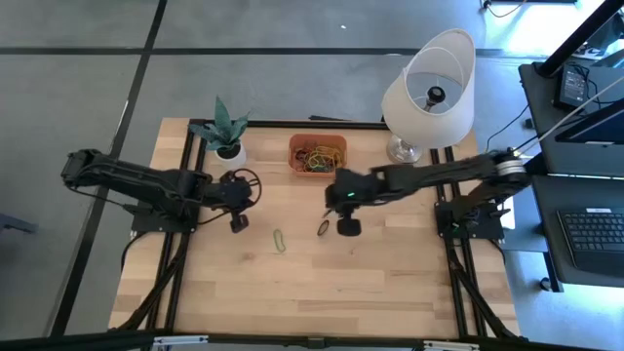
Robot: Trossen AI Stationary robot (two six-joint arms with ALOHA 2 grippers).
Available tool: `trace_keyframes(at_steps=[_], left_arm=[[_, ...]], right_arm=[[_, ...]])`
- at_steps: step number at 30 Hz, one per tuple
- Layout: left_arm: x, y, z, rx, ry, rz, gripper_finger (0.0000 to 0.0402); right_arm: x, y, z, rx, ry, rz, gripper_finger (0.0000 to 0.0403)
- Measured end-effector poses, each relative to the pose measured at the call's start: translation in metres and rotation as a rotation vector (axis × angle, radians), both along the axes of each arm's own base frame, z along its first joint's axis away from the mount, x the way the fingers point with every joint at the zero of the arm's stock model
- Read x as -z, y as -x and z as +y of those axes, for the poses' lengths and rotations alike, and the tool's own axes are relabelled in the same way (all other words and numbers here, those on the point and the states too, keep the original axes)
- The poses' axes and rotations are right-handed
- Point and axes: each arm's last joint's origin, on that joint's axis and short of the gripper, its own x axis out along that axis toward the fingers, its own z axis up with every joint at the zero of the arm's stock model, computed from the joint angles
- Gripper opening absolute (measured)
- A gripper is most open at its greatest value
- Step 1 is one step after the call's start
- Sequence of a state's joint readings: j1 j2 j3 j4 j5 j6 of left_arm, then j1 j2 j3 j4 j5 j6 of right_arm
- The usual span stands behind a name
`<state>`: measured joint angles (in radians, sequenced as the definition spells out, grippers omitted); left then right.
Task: Pick and place rubber bands into bin
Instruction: Put the black rubber band into the orange bin
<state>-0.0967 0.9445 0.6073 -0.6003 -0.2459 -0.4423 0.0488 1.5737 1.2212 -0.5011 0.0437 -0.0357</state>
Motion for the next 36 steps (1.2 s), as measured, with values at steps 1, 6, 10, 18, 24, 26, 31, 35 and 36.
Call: trace_keyframes(at_steps=[1,6,10,18,24,26,31,35,36], left_arm=[[0.003,0.005,0.000,0.005,-0.004,0.001,0.0002],[0.015,0.021,0.002,0.030,-0.007,0.002,0.0001],[0.023,0.029,0.002,0.050,0.009,0.001,0.0001],[0.027,0.033,0.001,0.086,0.015,-0.001,0.0001],[0.025,0.030,0.001,0.114,0.002,-0.024,0.0003],[0.025,0.030,0.001,0.124,-0.006,-0.028,0.0002],[0.024,0.029,0.000,0.139,0.008,-0.036,0.0001],[0.025,0.029,0.000,0.151,0.024,-0.035,0.0003],[0.025,0.029,0.000,0.152,0.024,-0.035,0.0002]], right_arm=[[0.004,-0.008,0.001,-0.003,0.003,0.049,0.0006],[0.029,-0.036,0.010,-0.064,0.045,0.316,0.0045],[0.050,-0.055,0.018,-0.138,0.081,0.399,0.0089],[0.093,-0.069,0.022,-0.232,0.155,0.478,0.0147],[0.114,-0.075,0.022,-0.240,0.182,0.506,0.0143],[0.124,-0.076,0.022,-0.241,0.181,0.531,0.0135],[0.135,-0.078,0.024,-0.205,0.147,0.556,0.0093],[0.130,-0.077,0.023,-0.149,0.087,0.546,0.0022],[0.128,-0.077,0.022,-0.136,0.078,0.540,0.0012]])
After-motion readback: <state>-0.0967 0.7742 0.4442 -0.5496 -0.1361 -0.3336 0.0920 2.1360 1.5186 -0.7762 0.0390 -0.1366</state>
